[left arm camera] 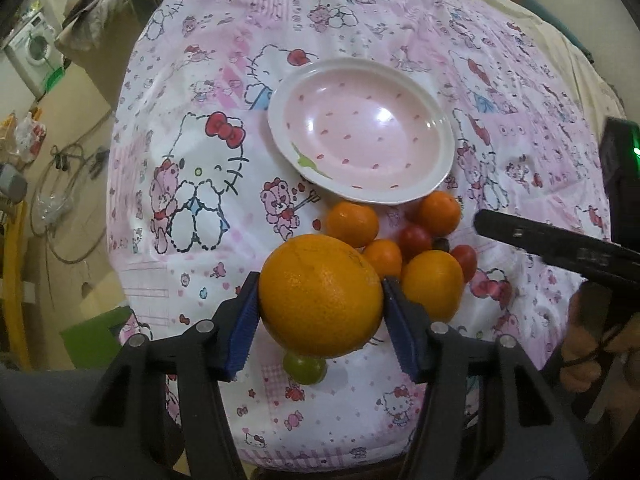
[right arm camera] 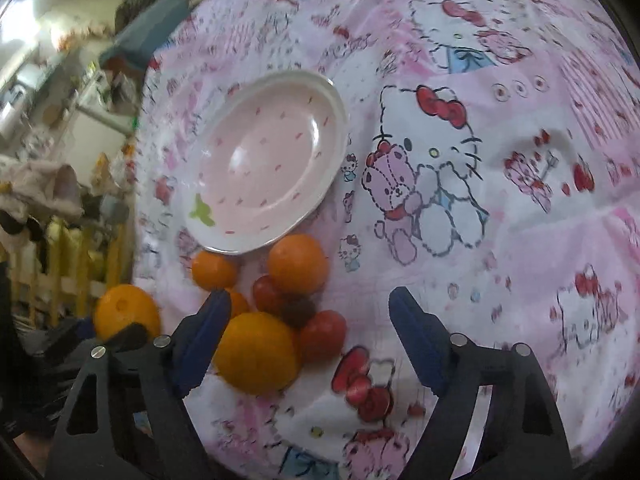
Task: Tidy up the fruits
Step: 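Close the left tool on the large orange while the right tool reaches toward a tangerine, then grasp a tangerine with the right tool while the left tool lifts the large orange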
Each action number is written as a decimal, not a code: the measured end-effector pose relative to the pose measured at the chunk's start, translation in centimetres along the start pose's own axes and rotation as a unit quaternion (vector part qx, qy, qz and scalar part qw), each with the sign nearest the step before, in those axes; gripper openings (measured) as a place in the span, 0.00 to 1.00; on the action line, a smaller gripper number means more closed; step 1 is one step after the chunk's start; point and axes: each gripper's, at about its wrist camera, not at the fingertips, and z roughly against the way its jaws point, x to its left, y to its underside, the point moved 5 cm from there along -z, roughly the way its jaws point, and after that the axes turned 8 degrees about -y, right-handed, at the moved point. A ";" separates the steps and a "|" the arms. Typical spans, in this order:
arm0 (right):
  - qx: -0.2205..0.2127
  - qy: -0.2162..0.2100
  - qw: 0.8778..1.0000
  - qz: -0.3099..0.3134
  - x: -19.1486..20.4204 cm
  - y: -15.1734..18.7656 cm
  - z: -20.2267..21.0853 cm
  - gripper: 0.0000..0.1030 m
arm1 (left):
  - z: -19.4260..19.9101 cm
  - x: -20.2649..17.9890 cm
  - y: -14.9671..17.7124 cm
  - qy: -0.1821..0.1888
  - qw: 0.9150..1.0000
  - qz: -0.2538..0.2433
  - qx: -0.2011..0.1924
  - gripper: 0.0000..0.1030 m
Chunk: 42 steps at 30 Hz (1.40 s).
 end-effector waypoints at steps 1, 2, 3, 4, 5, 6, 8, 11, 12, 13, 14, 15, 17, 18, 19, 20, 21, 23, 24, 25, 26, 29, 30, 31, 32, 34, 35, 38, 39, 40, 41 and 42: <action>0.010 0.006 1.000 0.009 0.1 -0.1 -0.8 0.81 | -0.3 -0.4 0.2 0.000 1.000 -0.001 0.000 0.53; 0.018 0.006 1.000 0.017 0.3 -0.1 -1.4 0.77 | -0.5 -0.6 0.2 0.004 1.000 -0.001 0.002 0.53; 0.025 0.006 0.999 0.023 0.4 -0.2 -2.0 0.75 | -0.6 -0.9 0.3 0.008 1.000 0.000 0.004 0.53; 0.031 0.010 0.999 0.029 0.5 -0.3 -2.5 0.74 | -0.6 -1.1 0.2 0.012 1.000 0.001 0.004 0.53; 0.033 0.016 0.999 0.035 0.6 -0.4 -3.1 0.74 | -0.5 -1.3 0.2 0.013 1.000 -0.001 0.001 0.53; 0.035 0.021 0.998 0.038 0.6 -0.6 -3.4 0.73 | -0.3 -1.4 0.2 0.011 1.000 -0.003 -0.001 0.53; 0.039 0.032 0.998 0.038 0.2 -0.8 -4.1 0.73 | 0.2 -1.6 0.2 0.014 1.000 -0.007 -0.005 0.53; 0.044 0.028 0.998 0.045 0.4 -1.0 -4.4 0.61 | 0.6 -1.7 0.1 0.009 1.000 -0.010 -0.013 0.53; 0.045 0.026 0.998 0.047 0.4 -1.0 -4.4 0.53 | 0.6 -1.6 0.1 0.006 1.000 -0.008 -0.012 0.53; 0.047 0.020 0.997 0.051 0.6 -1.0 -4.5 0.51 | 0.5 -1.5 0.2 0.007 1.000 -0.004 -0.007 0.53; 0.047 0.017 0.997 0.054 0.7 -1.0 -4.6 0.44 | 0.5 -1.4 0.2 0.012 1.000 0.002 -0.002 0.53; 0.046 0.011 0.997 0.056 0.8 -1.0 -4.6 0.39 | 0.5 -1.3 0.2 0.014 1.000 0.005 0.000 0.53; 0.044 0.009 0.997 0.057 0.9 -0.9 -4.5 0.39 | 0.5 -1.3 0.2 0.012 1.000 0.007 0.000 0.53; 0.044 0.007 0.998 0.054 1.0 -0.9 -4.5 0.39 | 0.4 -1.3 0.2 0.008 1.000 0.005 -0.002 0.53; 0.044 0.005 0.998 0.052 1.1 -1.1 -4.6 0.39 | 0.4 -1.3 0.2 0.004 1.000 0.002 -0.004 0.53; 0.042 0.004 0.998 0.052 1.1 -1.0 -4.4 0.38 | 0.3 -1.3 0.1 -0.003 1.000 0.000 -0.006 0.53; 0.038 0.003 0.998 0.050 1.0 -1.0 -4.2 0.38 | 0.3 -1.2 0.1 -0.006 1.000 0.000 -0.006 0.53; 0.033 -0.004 0.998 0.044 0.9 -1.0 -3.7 0.38 | 0.2 -1.0 0.0 -0.007 1.000 0.003 -0.005 0.53; 0.030 -0.007 0.999 0.041 0.8 -1.0 -3.3 0.38 | 0.1 -0.9 0.0 -0.009 1.000 0.005 -0.005 0.53; 0.024 -0.010 0.999 0.038 0.8 -1.1 -3.0 0.38 | 0.1 -0.8 0.0 -0.011 1.000 0.005 -0.007 0.53; 0.019 -0.014 0.999 0.036 0.8 -1.1 -2.6 0.38 | 0.1 -0.6 0.0 -0.016 1.000 0.005 -0.009 0.53; 0.000 -0.023 0.999 0.028 0.6 -1.2 -1.1 0.38 | 0.1 -0.2 0.1 -0.020 1.000 0.013 -0.006 0.53; -0.008 -0.025 0.999 0.025 0.5 -1.2 -0.5 0.38 | 0.1 -0.2 0.1 -0.019 1.000 0.014 -0.007 0.53; -0.014 -0.026 0.999 0.020 0.3 -1.2 0.1 0.38 | 0.1 -0.1 0.1 -0.021 1.000 0.013 -0.009 0.53; -0.019 -0.027 0.999 0.017 0.2 -1.2 0.5 0.38 | 0.2 -0.1 0.1 -0.025 1.000 0.013 -0.011 0.53; -0.031 -0.025 0.999 0.012 -0.1 -1.4 1.5 0.38 | 0.2 0.0 0.2 -0.029 0.999 0.013 -0.012 0.53; -0.036 -0.024 0.999 0.011 -0.2 -1.4 1.9 0.38 | 0.2 0.0 0.1 -0.029 0.999 0.013 -0.013 0.53; -0.053 -0.030 0.998 0.005 -0.3 -1.9 3.3 0.38 | 0.4 0.2 0.0 -0.036 0.999 0.014 -0.016 0.53; -0.058 -0.030 0.998 0.004 -0.3 -2.1 3.6 0.38 | 0.5 0.3 -0.1 -0.037 0.999 0.015 -0.017 0.53; -0.063 -0.031 0.997 0.004 -0.4 -2.3 4.0 0.38 | 0.6 0.3 -0.3 -0.036 0.999 0.016 -0.018 0.53; -0.069 -0.032 0.997 0.006 -0.3 -2.5 4.5 0.38 | 0.8 0.4 -0.4 -0.035 0.999 0.018 -0.019 0.53; -0.077 -0.034 0.996 0.009 -0.2 -2.8 5.0 0.38 | 1.0 0.5 -0.7 -0.033 0.999 0.021 -0.020 0.53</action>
